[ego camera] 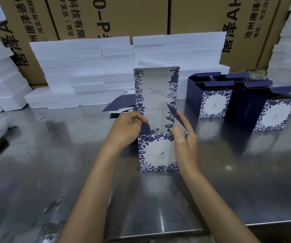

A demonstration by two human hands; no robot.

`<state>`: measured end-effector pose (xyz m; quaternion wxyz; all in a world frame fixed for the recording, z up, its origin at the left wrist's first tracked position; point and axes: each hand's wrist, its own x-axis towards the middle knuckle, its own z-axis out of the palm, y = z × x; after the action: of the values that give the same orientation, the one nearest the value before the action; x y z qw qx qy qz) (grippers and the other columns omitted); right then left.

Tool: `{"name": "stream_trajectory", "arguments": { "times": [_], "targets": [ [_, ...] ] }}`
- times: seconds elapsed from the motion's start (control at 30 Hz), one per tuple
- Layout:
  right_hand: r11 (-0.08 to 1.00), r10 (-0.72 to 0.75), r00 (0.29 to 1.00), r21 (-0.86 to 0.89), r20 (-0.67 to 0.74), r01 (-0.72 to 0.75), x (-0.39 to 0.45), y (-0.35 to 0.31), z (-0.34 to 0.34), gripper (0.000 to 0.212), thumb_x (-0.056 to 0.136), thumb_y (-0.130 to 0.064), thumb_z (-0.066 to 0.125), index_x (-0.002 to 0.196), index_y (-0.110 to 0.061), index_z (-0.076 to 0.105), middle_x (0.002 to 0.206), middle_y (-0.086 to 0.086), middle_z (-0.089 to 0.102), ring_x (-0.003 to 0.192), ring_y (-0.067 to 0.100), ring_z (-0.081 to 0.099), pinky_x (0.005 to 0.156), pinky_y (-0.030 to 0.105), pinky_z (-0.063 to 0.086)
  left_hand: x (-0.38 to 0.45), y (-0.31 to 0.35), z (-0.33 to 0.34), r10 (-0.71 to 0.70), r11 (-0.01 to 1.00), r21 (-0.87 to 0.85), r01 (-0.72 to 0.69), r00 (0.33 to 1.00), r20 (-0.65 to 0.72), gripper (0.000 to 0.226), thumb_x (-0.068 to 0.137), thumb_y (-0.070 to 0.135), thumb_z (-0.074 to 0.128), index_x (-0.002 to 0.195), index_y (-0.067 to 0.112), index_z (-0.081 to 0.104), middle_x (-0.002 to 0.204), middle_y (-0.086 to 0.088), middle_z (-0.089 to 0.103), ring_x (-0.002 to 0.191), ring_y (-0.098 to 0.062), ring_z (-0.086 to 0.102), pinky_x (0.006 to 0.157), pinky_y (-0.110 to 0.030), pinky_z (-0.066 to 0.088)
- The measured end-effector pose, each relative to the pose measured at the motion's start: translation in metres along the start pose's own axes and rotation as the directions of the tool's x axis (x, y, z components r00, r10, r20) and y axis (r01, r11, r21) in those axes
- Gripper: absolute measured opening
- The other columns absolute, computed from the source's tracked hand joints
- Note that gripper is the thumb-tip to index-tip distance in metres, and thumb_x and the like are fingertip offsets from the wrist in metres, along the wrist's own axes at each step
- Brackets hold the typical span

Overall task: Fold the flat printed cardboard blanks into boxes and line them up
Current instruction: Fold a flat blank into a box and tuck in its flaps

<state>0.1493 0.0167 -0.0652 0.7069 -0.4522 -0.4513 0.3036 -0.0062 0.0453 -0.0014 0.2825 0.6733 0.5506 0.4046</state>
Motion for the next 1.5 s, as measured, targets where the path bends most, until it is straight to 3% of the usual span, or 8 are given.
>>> {"name": "stream_trajectory", "arguments": {
  "times": [0.13,0.3,0.43,0.63,0.93,1.03,1.13,1.5],
  "targets": [
    [1.0,0.004,1.0,-0.006,-0.007,-0.004,0.001,0.002,0.0,0.061,0.08,-0.025,0.049,0.141,-0.025,0.059,0.089,-0.043,0.066,0.067,-0.014,0.057,0.063,0.003,0.045,0.012,0.003,-0.005,-0.032,0.999,-0.007,0.032,0.999,-0.001,0.027,0.097,0.014,0.052,0.081,0.027,0.07,0.06,0.02,0.061,0.044,0.005,0.048,0.048,-0.012,0.034],
    [1.0,0.0,1.0,-0.015,-0.001,0.0,0.001,0.002,0.0,0.059,0.082,-0.026,0.049,0.14,-0.028,0.059,0.086,-0.042,0.066,0.067,-0.014,0.056,0.064,0.003,0.045,0.014,0.002,0.002,-0.006,0.999,0.047,0.006,1.0,-0.002,0.036,0.095,0.004,0.041,0.086,0.02,0.072,0.087,-0.02,0.067,0.049,-0.009,0.041,0.048,-0.019,0.034],
    [1.0,0.001,1.0,-0.007,0.015,-0.001,-0.001,-0.001,-0.002,0.058,0.082,-0.027,0.05,0.14,-0.03,0.059,0.097,-0.043,0.066,0.077,-0.014,0.061,0.067,0.003,0.045,0.022,0.0,-0.001,-0.072,0.996,-0.047,0.071,0.997,-0.012,0.028,0.098,0.015,0.052,0.078,0.028,0.068,0.075,0.013,0.063,0.059,-0.002,0.05,0.057,-0.02,0.038],
    [1.0,-0.001,0.999,-0.018,0.035,0.002,-0.002,-0.007,-0.004,0.054,0.082,-0.03,0.05,0.135,-0.036,0.062,0.082,-0.034,0.068,0.074,0.016,0.056,0.065,0.005,0.046,0.03,0.002,0.006,-0.065,0.995,0.072,0.07,0.995,-0.075,0.021,0.097,0.012,0.046,0.086,0.021,0.061,0.077,0.009,0.057,0.066,-0.013,0.049,0.058,-0.026,0.036],
    [0.966,0.258,0.87,-0.135,0.421,-0.221,0.011,-0.022,-0.029,0.064,0.068,-0.088,0.063,0.128,-0.068,0.053,0.129,-0.038,0.06,0.126,-0.007,0.055,0.111,0.036,0.039,0.02,0.002,0.015,-0.129,0.991,0.049,0.128,0.991,0.018,0.018,0.097,0.042,0.058,0.093,0.026,0.051,0.092,0.01,0.055,0.073,-0.001,0.051,0.056,-0.021,0.032],
    [0.951,0.288,0.886,-0.212,0.363,-0.223,0.025,-0.035,-0.036,0.062,0.063,-0.091,0.06,0.108,-0.049,0.069,0.124,-0.019,0.069,0.106,-0.006,0.067,0.103,0.033,0.047,0.02,-0.001,0.015,-0.147,0.989,-0.001,0.147,0.988,0.039,0.008,0.097,0.032,0.057,0.093,0.028,0.052,0.094,0.008,0.056,0.071,-0.003,0.051,0.056,-0.022,0.033],
    [0.894,0.27,0.91,-0.433,0.315,-0.115,0.044,-0.046,-0.041,0.048,0.08,-0.067,0.068,0.076,-0.021,0.057,0.069,-0.011,0.062,0.054,0.003,0.06,0.076,0.029,0.05,0.02,-0.001,0.014,-0.162,0.986,-0.019,0.163,0.986,0.04,0.007,0.097,0.03,0.054,0.091,0.029,0.05,0.101,0.006,0.055,0.072,-0.003,0.051,0.056,-0.022,0.033],
    [0.764,0.392,0.795,-0.645,0.462,-0.001,0.067,-0.05,-0.036,0.057,0.098,-0.035,0.064,0.052,-0.025,0.031,0.045,-0.008,0.028,0.04,0.014,0.028,0.044,0.023,0.029,0.024,-0.002,0.015,-0.17,0.985,0.052,0.166,0.982,0.085,0.004,0.098,0.028,0.047,0.095,0.028,0.051,0.125,-0.005,0.054,0.081,-0.009,0.052,0.063,-0.027,0.035]
  ]
}}
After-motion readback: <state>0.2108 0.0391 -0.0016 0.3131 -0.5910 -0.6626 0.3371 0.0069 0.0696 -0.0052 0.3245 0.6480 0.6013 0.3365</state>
